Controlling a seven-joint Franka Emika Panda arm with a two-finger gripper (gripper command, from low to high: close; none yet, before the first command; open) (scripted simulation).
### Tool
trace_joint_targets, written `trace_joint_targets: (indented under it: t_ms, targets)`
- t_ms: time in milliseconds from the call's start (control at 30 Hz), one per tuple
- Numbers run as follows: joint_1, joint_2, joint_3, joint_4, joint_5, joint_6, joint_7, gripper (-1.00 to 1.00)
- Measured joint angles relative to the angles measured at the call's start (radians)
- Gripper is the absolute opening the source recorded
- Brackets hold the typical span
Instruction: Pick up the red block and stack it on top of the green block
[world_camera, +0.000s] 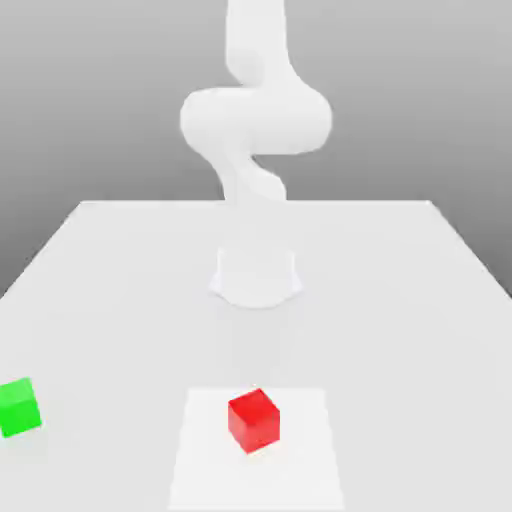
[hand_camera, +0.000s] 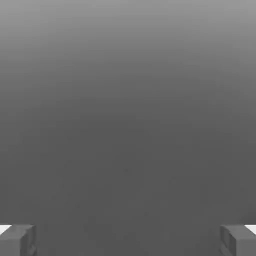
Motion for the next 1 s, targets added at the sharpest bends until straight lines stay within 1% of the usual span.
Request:
trace_joint_targets:
  t_ms: [333, 633, 833, 867, 1000]
  targets:
    - [0.062, 0.375, -0.068, -0.209, -0.021, 0.220, -0.240, 0.00]
    - [0.087, 0.702, -0.095, -0.392, 0.010, 0.411, -0.483, 0.00]
    - [0.057, 0.920, -0.052, -0.384, 0.075, 0.587, -0.554, 0.00]
    - [0.048, 0.955, -0.040, -0.379, 0.082, 0.616, -0.559, -1.00]
    - [0.048, 0.954, -0.040, -0.379, 0.081, 0.615, -0.558, -1.00]
